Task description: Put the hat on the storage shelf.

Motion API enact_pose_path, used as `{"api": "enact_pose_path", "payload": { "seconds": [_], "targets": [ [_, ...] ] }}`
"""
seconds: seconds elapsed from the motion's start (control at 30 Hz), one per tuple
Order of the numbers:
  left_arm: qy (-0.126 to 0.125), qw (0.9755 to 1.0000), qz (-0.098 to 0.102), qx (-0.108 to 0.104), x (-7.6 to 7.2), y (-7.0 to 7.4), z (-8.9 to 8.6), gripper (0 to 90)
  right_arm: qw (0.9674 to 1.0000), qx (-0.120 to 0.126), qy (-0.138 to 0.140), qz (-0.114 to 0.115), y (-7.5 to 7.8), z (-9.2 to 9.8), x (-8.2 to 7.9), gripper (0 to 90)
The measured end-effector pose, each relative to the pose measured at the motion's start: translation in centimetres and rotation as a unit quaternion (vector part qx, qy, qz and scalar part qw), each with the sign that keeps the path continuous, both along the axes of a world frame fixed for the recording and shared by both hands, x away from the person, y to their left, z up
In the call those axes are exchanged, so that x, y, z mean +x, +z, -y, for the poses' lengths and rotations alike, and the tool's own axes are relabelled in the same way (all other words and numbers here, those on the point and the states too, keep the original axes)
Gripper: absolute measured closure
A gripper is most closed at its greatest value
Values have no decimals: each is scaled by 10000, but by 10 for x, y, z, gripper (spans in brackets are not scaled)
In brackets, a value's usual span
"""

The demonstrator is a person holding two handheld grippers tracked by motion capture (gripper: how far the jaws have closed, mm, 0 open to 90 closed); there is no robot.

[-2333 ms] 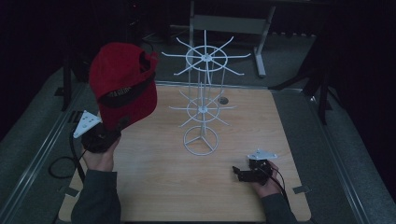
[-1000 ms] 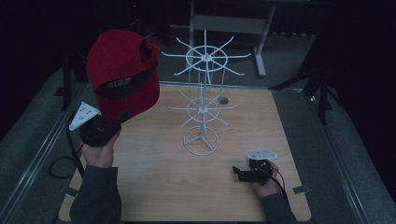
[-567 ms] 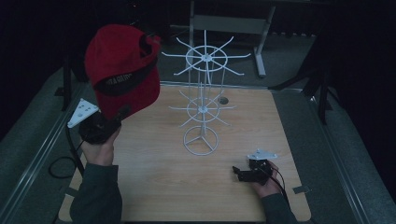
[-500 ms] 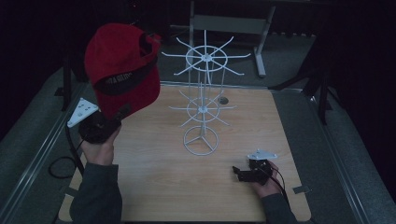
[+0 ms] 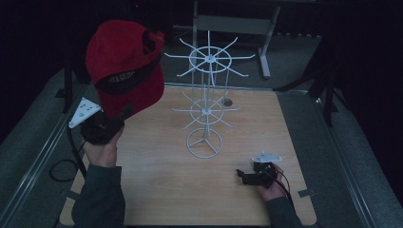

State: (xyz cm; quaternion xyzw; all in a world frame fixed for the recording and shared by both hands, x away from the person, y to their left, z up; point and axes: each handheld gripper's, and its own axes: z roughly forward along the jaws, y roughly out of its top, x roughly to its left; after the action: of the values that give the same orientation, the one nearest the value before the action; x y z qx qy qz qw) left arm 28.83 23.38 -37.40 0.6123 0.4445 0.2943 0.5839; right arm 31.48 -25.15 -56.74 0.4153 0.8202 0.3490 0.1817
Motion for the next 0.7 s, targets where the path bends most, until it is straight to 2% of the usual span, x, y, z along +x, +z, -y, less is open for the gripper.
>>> {"api": "enact_pose_path", "payload": {
  "seconds": [0.33,0.7],
  "targets": [
    [-20,10000,5,15,0,2,2,846,10000,-4,3,2,0,0,0,153],
    [82,9999,52,30,-1,4,4,846,10000,-1,2,1,0,0,0,153]
  ]
}}
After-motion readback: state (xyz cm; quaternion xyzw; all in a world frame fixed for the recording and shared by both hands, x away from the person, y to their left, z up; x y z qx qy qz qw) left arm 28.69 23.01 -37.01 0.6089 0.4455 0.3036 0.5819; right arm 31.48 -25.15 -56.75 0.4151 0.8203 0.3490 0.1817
